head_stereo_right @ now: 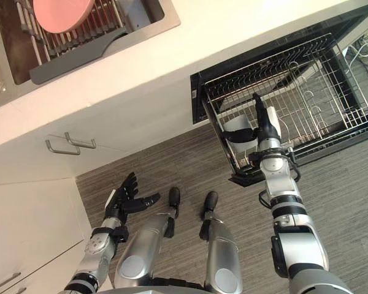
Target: Walk over to the sink, pick up the cup, carry it to the dishwasher, place the cup inside the dishwasher, then close the dishwasher door
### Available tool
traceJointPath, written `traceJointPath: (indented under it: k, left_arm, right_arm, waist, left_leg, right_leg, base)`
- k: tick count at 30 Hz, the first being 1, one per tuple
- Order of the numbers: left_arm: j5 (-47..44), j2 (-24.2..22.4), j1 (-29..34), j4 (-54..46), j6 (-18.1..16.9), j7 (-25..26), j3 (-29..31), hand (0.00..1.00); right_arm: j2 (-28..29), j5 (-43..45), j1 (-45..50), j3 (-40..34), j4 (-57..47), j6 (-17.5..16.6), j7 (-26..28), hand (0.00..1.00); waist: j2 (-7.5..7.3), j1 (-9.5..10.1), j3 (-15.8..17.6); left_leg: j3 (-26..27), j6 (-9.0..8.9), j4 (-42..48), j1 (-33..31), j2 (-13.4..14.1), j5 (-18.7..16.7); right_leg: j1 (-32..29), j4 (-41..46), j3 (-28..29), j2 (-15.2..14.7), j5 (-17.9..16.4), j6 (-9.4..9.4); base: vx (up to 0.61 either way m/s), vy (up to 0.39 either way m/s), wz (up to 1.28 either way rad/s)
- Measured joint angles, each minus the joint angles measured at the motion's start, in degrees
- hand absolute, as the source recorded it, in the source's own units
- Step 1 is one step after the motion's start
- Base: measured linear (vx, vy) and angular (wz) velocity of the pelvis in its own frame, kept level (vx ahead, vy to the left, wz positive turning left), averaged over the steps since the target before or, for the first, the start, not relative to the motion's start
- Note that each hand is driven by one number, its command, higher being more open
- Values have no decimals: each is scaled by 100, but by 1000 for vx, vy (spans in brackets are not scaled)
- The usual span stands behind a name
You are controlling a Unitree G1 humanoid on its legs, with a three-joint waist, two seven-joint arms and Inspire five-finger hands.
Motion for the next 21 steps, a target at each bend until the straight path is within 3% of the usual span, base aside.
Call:
traceJointPath:
  k: [4,9,13,21]
  left_arm:
    - [6,0,-3,9,8,5,1,100]
    - [43,101,99,212,19,31,9,100]
    - [333,82,431,473,85,129,4,100]
    - [774,-33,1256,741,90,177,15,100]
  right_arm:
    - [221,225,464,-116,-491,-95,-17,100]
    - [654,541,1353,-220,-1213,-191,-70,100]
    - [1116,716,2389,-329,-2079,-422,-199,100]
    - [2077,1229,4118,-437,-3040,-1038,14,100]
  waist:
    - [-21,-8,-15]
    - [-247,-99,-187]
    - [-396,-308,-596]
    - [-346,-517,-1574]
  left_leg:
    - [7,-18,-37,172,10,-16]
    - [21,-35,-222,555,30,-18]
    - [39,-26,-415,829,18,-6]
    - [141,-100,-958,1671,20,-52]
  right_leg:
    - [177,-35,7,16,0,-1]
    - [570,-294,34,87,29,18]
    - [833,-522,53,116,50,55]
    - [1580,-990,167,204,43,115]
  base:
    - [-1,3,-1]
    - [22,12,-5]
    - [116,31,-4]
    - [104,21,-10]
